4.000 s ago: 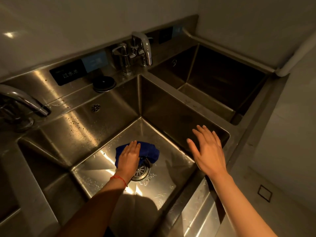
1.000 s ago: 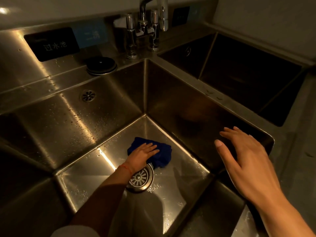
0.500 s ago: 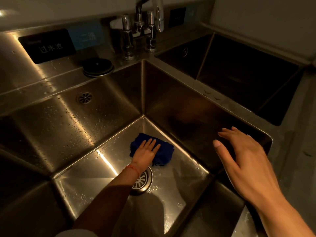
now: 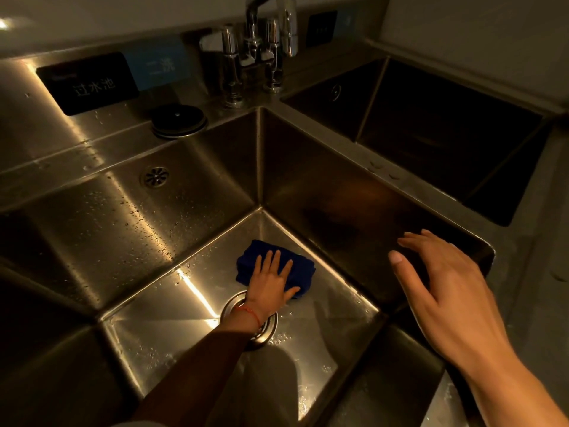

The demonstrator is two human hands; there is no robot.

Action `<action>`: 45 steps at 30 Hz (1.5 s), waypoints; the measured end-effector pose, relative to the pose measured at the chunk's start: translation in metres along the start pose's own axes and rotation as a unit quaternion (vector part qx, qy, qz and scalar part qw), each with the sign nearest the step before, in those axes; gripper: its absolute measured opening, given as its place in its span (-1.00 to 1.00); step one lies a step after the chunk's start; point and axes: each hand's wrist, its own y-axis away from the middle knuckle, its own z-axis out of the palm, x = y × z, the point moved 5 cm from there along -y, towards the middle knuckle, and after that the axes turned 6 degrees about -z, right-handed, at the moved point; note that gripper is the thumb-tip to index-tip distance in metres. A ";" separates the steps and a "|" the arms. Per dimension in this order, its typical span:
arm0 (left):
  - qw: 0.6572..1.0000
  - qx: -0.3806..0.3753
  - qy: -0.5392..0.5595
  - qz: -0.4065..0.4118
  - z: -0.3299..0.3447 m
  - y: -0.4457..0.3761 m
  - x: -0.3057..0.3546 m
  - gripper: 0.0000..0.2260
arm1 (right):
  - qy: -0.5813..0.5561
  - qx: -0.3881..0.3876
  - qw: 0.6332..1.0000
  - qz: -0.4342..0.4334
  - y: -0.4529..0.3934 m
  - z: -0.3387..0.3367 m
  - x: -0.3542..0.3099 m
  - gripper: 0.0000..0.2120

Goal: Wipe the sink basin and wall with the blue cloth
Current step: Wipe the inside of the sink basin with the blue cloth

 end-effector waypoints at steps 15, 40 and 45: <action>0.987 -0.006 -0.051 0.151 0.014 0.015 0.022 -0.43 | 0.002 -0.014 1.000 0.017 0.001 -0.002 -0.002 -0.51; 0.994 0.006 0.063 0.093 0.008 0.007 -0.052 -0.49 | -0.005 -0.034 0.999 0.033 0.001 -0.002 -0.002 -0.47; 0.994 0.025 0.039 0.094 0.010 0.004 -0.041 -0.51 | 0.005 -0.029 0.999 0.032 0.001 -0.001 0.000 -0.49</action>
